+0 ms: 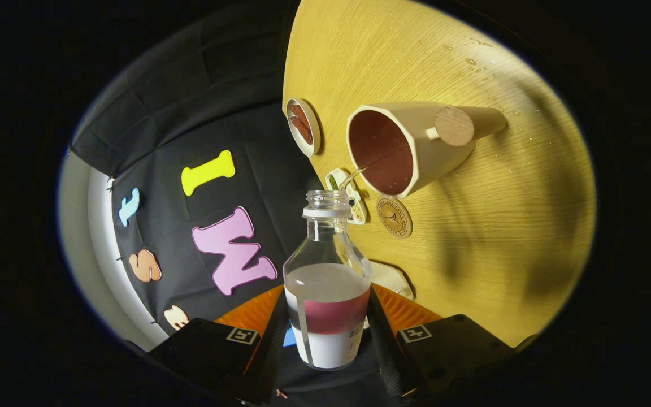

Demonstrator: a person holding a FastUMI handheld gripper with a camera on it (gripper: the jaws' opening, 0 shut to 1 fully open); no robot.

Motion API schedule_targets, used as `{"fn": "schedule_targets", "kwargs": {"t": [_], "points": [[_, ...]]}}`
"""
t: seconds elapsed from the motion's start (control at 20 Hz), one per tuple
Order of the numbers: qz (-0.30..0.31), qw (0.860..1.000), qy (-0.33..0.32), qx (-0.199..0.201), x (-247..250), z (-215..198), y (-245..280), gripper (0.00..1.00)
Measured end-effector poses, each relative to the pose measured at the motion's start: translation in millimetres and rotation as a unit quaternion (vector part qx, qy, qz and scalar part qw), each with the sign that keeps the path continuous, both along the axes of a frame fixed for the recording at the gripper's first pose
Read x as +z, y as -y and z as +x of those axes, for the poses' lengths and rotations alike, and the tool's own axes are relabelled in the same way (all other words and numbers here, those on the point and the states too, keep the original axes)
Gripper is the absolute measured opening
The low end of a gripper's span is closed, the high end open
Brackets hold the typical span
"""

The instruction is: Take the bottle from table, then pour the juice into the cup, finally place the bottle on the coaster

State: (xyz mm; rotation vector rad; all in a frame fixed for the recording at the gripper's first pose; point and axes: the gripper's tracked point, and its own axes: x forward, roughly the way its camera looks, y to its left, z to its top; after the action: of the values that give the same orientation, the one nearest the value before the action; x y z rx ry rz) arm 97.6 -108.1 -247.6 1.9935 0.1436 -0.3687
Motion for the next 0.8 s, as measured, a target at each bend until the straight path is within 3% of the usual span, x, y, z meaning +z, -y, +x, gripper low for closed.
{"fn": "schedule_targets", "kwargs": {"t": [0.8], "points": [[0.058,0.998,-0.002,-0.028,-0.5,5.8,10.2,0.75]]}}
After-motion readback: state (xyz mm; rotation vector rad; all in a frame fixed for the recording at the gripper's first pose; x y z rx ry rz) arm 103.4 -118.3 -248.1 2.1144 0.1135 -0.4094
